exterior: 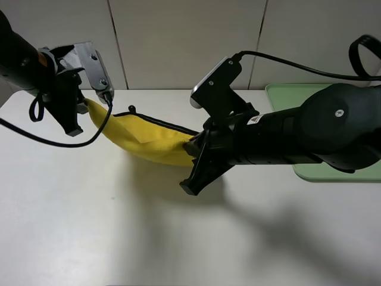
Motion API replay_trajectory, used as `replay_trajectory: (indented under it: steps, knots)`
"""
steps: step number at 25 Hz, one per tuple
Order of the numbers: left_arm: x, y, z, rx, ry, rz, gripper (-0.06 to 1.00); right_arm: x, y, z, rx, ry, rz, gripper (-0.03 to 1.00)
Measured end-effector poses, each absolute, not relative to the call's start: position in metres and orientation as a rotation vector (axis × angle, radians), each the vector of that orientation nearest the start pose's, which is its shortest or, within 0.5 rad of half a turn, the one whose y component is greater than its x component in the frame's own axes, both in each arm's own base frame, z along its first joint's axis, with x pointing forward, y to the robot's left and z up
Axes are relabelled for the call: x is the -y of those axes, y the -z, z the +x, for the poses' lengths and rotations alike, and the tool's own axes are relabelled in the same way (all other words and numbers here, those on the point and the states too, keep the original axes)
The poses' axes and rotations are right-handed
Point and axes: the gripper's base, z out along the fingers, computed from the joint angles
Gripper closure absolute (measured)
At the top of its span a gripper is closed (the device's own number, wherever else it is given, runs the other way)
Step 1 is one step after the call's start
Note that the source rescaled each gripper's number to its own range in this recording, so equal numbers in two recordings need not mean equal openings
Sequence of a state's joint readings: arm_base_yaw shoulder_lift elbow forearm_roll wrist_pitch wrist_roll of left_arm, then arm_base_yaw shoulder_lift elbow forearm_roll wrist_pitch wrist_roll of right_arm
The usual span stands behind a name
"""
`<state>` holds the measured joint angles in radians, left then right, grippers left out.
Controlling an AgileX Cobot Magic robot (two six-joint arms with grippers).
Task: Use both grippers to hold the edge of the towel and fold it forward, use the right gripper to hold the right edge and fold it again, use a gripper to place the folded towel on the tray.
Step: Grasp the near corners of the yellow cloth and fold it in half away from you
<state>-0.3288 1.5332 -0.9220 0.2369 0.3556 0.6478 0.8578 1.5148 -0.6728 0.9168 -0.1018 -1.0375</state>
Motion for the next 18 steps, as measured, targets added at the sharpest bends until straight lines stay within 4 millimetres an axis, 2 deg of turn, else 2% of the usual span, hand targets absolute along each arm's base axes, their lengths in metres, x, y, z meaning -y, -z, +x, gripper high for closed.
replay_trajectory:
  steps: [3, 8, 14, 18]
  knots:
    - [0.084, -0.229, 0.304, -2.106, -0.339, 1.295, 0.94, -0.207, -0.189, 0.204, -2.067, -0.278, -0.997, 0.97]
    - [0.074, -0.214, 0.313, -2.209, -0.308, 1.184, 0.94, -0.197, -0.186, 0.228, -2.137, -0.278, -0.925, 0.97]
    - [0.066, -0.201, 0.329, -2.284, -0.288, 1.083, 0.94, -0.207, -0.187, 0.25, -2.147, -0.291, -0.913, 0.97]
    - [0.064, -0.196, 0.34, -2.297, -0.29, 1.073, 0.94, -0.217, -0.176, 0.261, -2.169, -0.294, -0.929, 0.97]
